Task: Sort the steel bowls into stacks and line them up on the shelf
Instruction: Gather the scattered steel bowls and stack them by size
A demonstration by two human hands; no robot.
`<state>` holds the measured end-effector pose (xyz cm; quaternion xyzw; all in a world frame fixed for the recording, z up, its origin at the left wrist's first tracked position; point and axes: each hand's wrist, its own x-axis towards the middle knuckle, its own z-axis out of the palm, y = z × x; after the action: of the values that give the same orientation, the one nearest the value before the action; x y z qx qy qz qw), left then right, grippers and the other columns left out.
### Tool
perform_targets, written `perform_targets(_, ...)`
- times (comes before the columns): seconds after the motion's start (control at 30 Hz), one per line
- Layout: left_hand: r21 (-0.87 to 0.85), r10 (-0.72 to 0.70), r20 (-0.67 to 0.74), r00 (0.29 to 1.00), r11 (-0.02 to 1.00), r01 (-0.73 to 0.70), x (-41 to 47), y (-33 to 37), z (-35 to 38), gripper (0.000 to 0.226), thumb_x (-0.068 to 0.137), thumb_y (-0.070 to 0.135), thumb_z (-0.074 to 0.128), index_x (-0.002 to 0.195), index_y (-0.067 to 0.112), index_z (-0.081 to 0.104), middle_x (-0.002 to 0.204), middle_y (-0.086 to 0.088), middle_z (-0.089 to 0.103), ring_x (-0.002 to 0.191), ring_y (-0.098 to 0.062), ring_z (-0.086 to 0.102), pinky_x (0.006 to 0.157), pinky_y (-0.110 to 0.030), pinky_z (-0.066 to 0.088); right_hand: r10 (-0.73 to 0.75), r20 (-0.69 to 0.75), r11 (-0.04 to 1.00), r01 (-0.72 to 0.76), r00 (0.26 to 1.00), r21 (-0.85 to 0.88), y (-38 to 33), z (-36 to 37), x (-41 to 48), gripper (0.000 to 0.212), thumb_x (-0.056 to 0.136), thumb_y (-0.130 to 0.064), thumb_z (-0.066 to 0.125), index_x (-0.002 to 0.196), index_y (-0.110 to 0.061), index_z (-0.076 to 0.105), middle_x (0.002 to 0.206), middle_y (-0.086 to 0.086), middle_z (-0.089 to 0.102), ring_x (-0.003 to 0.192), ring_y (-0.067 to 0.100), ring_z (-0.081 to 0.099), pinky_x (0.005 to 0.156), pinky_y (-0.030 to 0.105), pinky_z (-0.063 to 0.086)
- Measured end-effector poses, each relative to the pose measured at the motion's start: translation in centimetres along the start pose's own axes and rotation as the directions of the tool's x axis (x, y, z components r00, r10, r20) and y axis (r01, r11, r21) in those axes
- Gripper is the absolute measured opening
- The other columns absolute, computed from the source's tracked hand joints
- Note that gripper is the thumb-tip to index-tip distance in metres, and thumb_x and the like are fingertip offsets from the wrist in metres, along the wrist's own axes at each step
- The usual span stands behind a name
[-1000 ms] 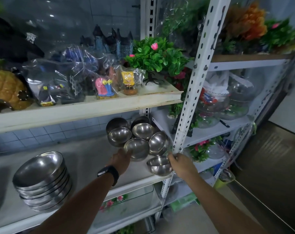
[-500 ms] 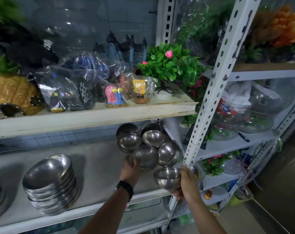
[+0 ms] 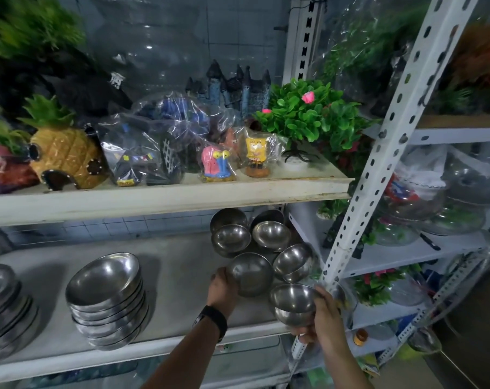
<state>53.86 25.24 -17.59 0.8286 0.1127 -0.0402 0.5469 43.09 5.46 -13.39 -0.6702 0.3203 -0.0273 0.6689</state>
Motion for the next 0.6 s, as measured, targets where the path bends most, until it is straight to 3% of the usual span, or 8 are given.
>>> perform_targets(0.1,-0.012,0.018,0.013,1.0,1.0,-0.018,-0.6,-0.2,-1.3,0.024,0.105,0.029,0.045,0.114,0.014,0.06,0.103,-0.009,0.067,0.078,-0.017,0.064,0.056,-0.017,0.048,-0.003,0.001,0.999,0.003,1.0,0.035,-0.1,0.2,-0.5,0.028,0.107,-0.028,0.04,0.132,-0.033,0.051,0.108,0.007,0.062,0.061,0.04,0.069,0.042,0.027,0.044)
perform_targets(0.17,-0.026,0.031,0.002,1.0,0.999,-0.031,-0.7,-0.5,-2.0,0.023,0.106,0.03,0.043,0.114,0.016,0.06,0.101,-0.008,0.067,0.071,-0.012,0.063,0.044,-0.01,0.042,-0.013,0.008,0.998,0.012,1.0,0.058,0.0,0.2,-0.7,0.025,0.107,-0.027,0.039,0.127,-0.033,0.053,0.107,0.005,0.064,0.062,0.037,0.068,0.047,0.029,0.046)
perform_targets(0.27,-0.019,0.041,-0.017,0.999,0.999,-0.042,-0.6,-1.1,-2.8,0.025,0.105,0.031,0.041,0.113,0.019,0.061,0.103,-0.01,0.069,0.078,-0.022,0.068,0.06,-0.026,0.056,-0.013,0.025,0.995,0.011,1.0,0.095,0.2,0.4,-0.7,0.024,0.108,-0.029,0.038,0.126,-0.037,0.053,0.106,-0.001,0.062,0.068,0.039,0.068,0.057,0.038,0.051)
perform_targets(0.37,0.005,0.026,0.024,0.999,1.0,-0.026,-0.8,-2.0,-3.5,0.026,0.105,0.031,0.036,0.108,0.023,0.061,0.103,-0.007,0.067,0.092,-0.029,0.066,0.081,-0.041,0.058,-0.028,0.034,0.993,0.024,0.999,0.113,0.2,0.5,-0.6,0.028,0.108,-0.027,0.04,0.133,-0.031,0.052,0.104,-0.004,0.059,0.067,0.028,0.065,0.08,0.056,0.055)
perform_targets(0.47,0.021,0.014,0.025,1.0,1.0,-0.015,-1.2,-2.6,-4.2,0.026,0.106,0.031,0.037,0.105,0.024,0.061,0.097,-0.001,0.064,0.092,-0.027,0.065,0.082,-0.042,0.058,-0.01,0.045,0.989,0.003,0.999,0.148,1.0,0.6,0.0,0.027,0.105,-0.033,0.044,0.13,-0.033,0.056,0.115,0.004,0.062,0.068,0.029,0.071,0.074,0.053,0.058)
perform_targets(0.6,0.032,0.015,0.002,1.0,0.999,-0.015,-1.5,-3.0,-5.0,0.028,0.106,0.029,0.036,0.099,0.021,0.061,0.093,-0.002,0.065,0.083,-0.018,0.064,0.068,-0.031,0.053,-0.035,0.032,0.991,0.031,0.999,0.128,1.3,0.8,0.4,0.027,0.105,-0.038,0.042,0.126,-0.031,0.058,0.107,0.004,0.068,0.054,0.024,0.071,0.072,0.051,0.054)
